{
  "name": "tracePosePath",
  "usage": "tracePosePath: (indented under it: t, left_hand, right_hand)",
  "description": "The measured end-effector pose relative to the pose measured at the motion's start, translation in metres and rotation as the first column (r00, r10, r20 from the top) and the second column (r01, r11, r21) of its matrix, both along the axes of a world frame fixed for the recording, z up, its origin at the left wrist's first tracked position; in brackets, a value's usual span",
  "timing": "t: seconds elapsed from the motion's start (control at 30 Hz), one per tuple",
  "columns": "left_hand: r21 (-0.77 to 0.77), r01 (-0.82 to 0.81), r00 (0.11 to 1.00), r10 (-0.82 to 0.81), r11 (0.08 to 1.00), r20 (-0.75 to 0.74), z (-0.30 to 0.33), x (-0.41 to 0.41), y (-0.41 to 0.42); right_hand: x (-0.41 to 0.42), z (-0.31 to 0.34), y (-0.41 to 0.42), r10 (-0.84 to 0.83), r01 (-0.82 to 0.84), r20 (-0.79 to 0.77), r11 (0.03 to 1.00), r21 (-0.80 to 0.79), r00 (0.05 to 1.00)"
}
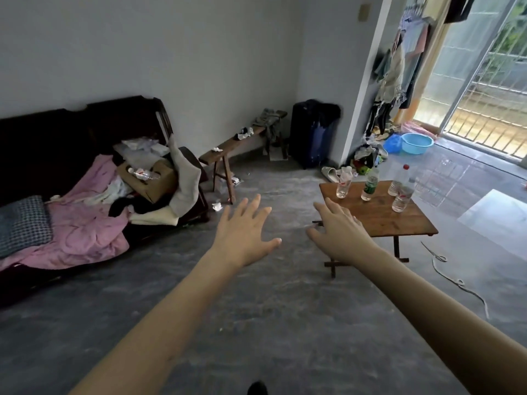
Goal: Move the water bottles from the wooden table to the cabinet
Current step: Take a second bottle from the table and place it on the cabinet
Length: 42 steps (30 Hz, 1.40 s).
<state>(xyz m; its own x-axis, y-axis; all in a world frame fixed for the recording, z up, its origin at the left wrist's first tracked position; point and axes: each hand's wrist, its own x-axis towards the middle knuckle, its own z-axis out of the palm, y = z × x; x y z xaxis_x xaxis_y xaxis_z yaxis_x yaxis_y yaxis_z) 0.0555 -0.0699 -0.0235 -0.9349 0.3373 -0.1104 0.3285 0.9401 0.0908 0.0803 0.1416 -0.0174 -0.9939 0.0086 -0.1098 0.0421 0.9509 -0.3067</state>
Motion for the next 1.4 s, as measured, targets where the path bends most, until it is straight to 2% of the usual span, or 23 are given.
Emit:
tracePosePath:
  t: [0.23, 0.5, 0.63, 0.87, 1.03, 1.2, 1.4]
  left_hand:
    - [0.012, 0.058, 0.998, -0.058, 0.998, -0.006, 0.012, -0.131, -0.002]
    - [0.020, 0.121, 0.993, -0.122, 0.992, 0.007, 0.006, -0.244, 0.023]
    - [-0.007, 0.139, 0.990, -0.139, 0.990, 0.035, -0.008, -0.302, 0.043]
    - [-0.052, 0.178, 0.981, -0.173, 0.983, 0.082, -0.012, -0.426, 0.101]
    - [-0.055, 0.189, 0.981, -0.185, 0.981, 0.063, -0.001, -0.512, 0.151]
    - [-0.054, 0.245, 0.966, -0.239, 0.968, 0.101, -0.006, -0.568, 0.200]
    - [-0.038, 0.361, 0.924, -0.352, 0.932, 0.148, -0.020, -0.630, 0.264]
  right_hand:
    - [-0.120, 0.003, -0.008, -0.032, 0.031, 0.027, 0.999, 0.021, 0.999]
    - [-0.232, -0.004, 0.017, -0.075, 0.074, 0.023, 0.996, 0.046, 0.997]
    - [-0.290, -0.016, 0.033, -0.064, 0.060, 0.082, 0.997, 0.046, 0.995]
    - [-0.417, -0.026, 0.092, -0.046, 0.038, 0.157, 0.998, 0.052, 0.987]
    - [-0.496, -0.022, 0.141, -0.099, 0.098, 0.134, 0.995, 0.014, 0.986]
    - [-0.534, -0.034, 0.185, -0.131, 0.132, 0.182, 0.991, 0.008, 0.974]
    - [-0.569, -0.048, 0.239, -0.281, 0.291, 0.206, 0.956, -0.022, 0.937]
